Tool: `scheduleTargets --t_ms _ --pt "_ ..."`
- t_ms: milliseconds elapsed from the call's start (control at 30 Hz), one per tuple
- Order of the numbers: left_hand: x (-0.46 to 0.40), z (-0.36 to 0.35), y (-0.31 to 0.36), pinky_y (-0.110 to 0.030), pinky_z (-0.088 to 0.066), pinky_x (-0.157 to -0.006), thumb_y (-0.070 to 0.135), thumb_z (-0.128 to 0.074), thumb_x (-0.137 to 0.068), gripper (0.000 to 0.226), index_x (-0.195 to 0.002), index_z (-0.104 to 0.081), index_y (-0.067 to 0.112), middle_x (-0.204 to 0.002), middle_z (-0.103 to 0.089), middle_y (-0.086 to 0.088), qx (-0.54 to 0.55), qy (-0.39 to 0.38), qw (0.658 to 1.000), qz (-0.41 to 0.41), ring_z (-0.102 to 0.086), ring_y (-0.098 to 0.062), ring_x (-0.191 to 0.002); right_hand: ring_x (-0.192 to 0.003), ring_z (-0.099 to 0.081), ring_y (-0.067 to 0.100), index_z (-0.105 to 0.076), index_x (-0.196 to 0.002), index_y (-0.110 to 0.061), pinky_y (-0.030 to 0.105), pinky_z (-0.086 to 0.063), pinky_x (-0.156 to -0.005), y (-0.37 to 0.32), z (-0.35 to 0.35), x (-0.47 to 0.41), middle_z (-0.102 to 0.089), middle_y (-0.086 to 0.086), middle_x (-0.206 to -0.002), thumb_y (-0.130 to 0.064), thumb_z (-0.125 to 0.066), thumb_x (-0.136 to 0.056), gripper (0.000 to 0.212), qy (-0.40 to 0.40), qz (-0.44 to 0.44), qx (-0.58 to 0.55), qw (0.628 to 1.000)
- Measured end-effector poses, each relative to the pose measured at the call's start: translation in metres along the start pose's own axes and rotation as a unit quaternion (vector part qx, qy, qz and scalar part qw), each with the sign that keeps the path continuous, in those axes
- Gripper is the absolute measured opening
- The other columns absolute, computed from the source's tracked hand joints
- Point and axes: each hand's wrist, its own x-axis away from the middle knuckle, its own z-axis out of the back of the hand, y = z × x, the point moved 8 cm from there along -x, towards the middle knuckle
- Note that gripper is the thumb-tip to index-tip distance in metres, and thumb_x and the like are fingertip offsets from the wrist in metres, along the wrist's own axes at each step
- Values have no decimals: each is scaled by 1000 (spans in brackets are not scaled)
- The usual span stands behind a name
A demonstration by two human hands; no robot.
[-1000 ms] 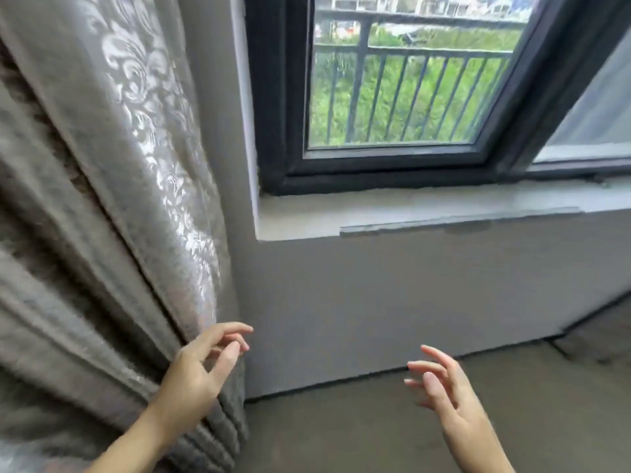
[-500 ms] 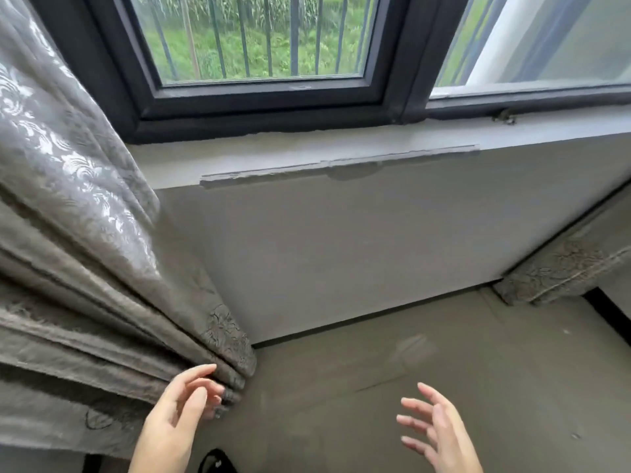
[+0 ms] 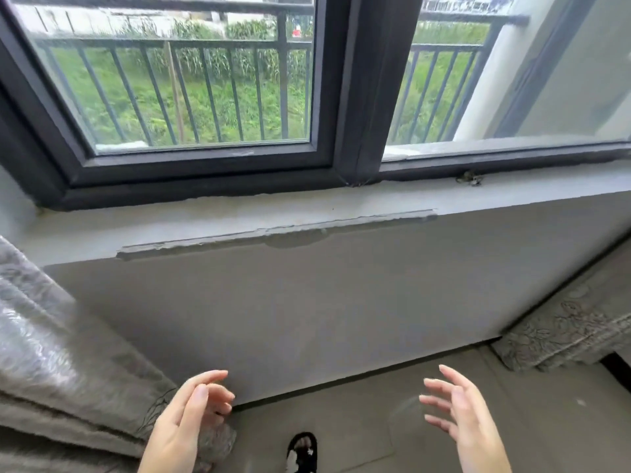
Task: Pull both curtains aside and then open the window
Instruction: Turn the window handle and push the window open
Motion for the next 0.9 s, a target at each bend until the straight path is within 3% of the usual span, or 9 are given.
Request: scheduleTargets --t_ms 100,167,267,433,567,667,700,800,900 --pt "-50 -35 30 -17 -51 -52 5 -40 -95 33 -83 -69 15 -70 -71 -5 11 -29 998 -47 -60 -11 -55 -69 -67 6 -55 -106 -27 18 -54 -53 -38 -2 -47 -68 3 -91 -77 -52 -52 75 7 50 -1 999" --pt "-84 -57 60 -19 -51 -55 19 -53 -86 18 -84 -70 24 -73 -70 -6 15 -55 995 -81 -61 -12 -58 -70 -67 7 -56 -104 -30 17 -54 -54 -70 -6 -82 -69 3 -88 -84 -53 -47 78 7 83 -12 996" --pt "-137 -83 114 -24 -52 -61 42 -50 -74 25 -87 -68 32 -80 -69 -5 -8 -95 986 -140 -62 -17 -65 -68 -67 7 -56 -104 -28 18 -54 -52 -122 -16 -132 -68 3 -87 -84 -55 -44 82 11 143 -8 990" --pt "-209 -125 227 -27 -51 -70 71 -48 -73 44 -95 -64 36 -90 -67 -4 -65 -141 942 -297 -62 -16 -76 -86 -66 10 -54 -109 -36 21 -54 -70 -233 -49 -184 -66 -8 -102 -82 -47 -60 67 -19 284 24 958" --pt "-237 -160 344 -15 -52 -69 43 -45 -86 18 -96 -58 37 -81 -65 -1 -116 -117 888 -430 -63 -8 -80 -99 -60 2 -51 -113 -35 17 -50 -79 -338 -78 -209 -64 -20 -102 -43 -40 -90 26 -33 415 93 904" --pt "-252 -173 431 -22 -54 -68 25 -45 -92 11 -97 -54 28 -81 -60 9 -86 -26 863 -497 -62 -7 -78 -100 -52 -10 -52 -114 -26 2 -41 -80 -412 -102 -217 -57 -12 -110 -25 -43 -93 23 12 522 122 844" --pt "-257 -175 454 -29 -55 -69 28 -44 -89 13 -98 -53 26 -81 -59 9 -65 2 865 -497 -62 -14 -79 -101 -52 -9 -52 -115 -22 3 -41 -83 -433 -109 -216 -56 -7 -110 -23 -44 -93 24 51 557 122 820" --pt "-273 -194 498 -52 -55 -77 33 -38 -90 15 -89 -51 25 -75 -58 0 -58 18 884 -463 -63 -29 -79 -106 -53 17 -54 -115 -9 26 -41 -96 -466 -124 -217 -58 8 -111 -20 -43 -89 29 194 633 110 741" --pt "-278 -212 512 -40 -58 -64 27 -28 -100 32 -77 -51 20 -62 -58 -6 -46 -47 899 -433 -58 -19 -55 -112 -48 20 -54 -116 -12 24 -28 -99 -462 -138 -224 -55 7 -121 -19 -46 -88 30 282 657 113 690"
